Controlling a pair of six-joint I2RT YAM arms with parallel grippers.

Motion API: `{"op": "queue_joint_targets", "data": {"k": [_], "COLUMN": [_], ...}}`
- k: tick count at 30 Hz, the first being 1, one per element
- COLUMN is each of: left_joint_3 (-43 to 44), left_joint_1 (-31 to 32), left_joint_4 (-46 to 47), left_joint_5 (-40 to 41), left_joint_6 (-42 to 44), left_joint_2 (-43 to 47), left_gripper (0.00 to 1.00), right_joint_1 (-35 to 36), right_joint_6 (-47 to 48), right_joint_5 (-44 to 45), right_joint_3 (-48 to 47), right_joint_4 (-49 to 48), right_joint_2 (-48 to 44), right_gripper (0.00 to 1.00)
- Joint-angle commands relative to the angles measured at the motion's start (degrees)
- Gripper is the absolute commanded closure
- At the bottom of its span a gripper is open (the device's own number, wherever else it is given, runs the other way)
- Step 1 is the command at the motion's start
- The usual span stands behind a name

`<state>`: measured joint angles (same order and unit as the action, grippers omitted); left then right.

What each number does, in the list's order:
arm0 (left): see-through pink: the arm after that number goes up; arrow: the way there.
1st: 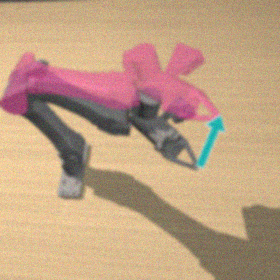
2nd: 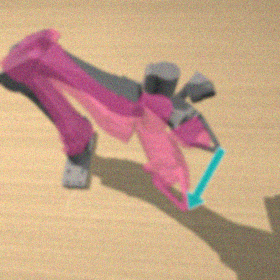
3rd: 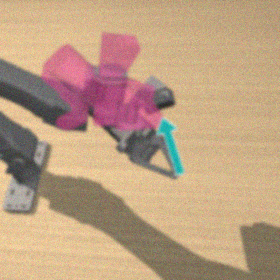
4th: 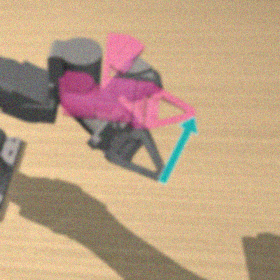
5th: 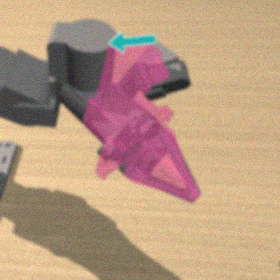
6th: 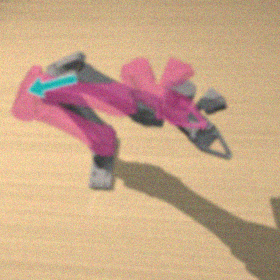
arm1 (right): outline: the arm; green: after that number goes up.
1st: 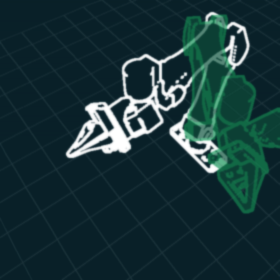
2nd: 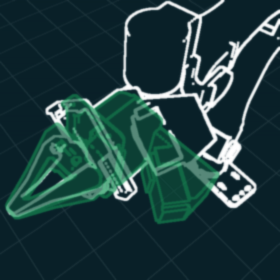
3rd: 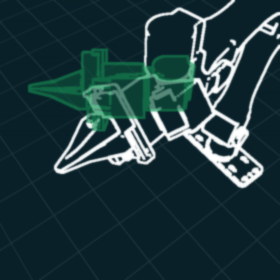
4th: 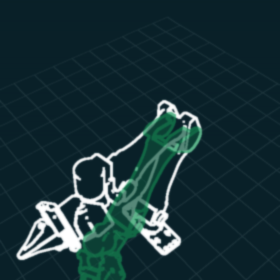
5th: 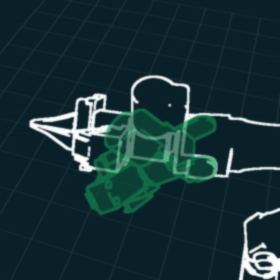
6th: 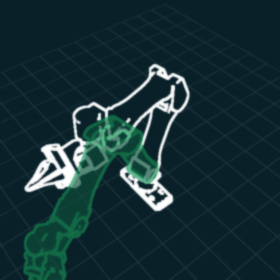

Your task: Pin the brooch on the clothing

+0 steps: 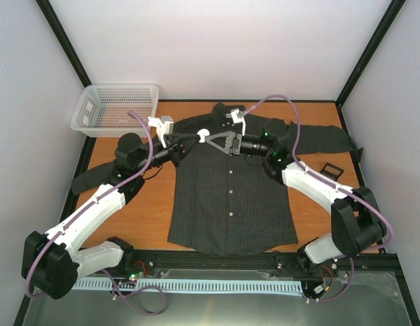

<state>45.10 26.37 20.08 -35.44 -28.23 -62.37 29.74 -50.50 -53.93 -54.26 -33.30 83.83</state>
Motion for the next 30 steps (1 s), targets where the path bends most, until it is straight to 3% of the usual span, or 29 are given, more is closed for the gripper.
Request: {"op": "queue_joint_targets", "data": {"k": [1,19,30], "left_joint_3": [0.0,0.5,0.1], "left_joint_1": [0.5,0.5,0.5], "left_joint_4": [3.7,2.4,4.0], "left_joint_5": [-1.3,-2.7,-6.0], "left_joint_6": [-0.3,2.4,3.3], "left_joint_2": [1.2,2.0,2.3], "left_gripper": [0.99,0.99,0.99], "right_joint_1": [0.5,1.3,1.5], "right_joint_6": [-2.8,-5.4,-6.0], "right_joint_5": [0.7,0.9,1.2], "right_joint_3": [-2.2,-2.3,-2.4], "right_joint_4": [-4.0,-6.9,-6.3], "right_joint_2": [1.2,2.7,3.6], "right_gripper": [0.58,0.54,0.58]}}
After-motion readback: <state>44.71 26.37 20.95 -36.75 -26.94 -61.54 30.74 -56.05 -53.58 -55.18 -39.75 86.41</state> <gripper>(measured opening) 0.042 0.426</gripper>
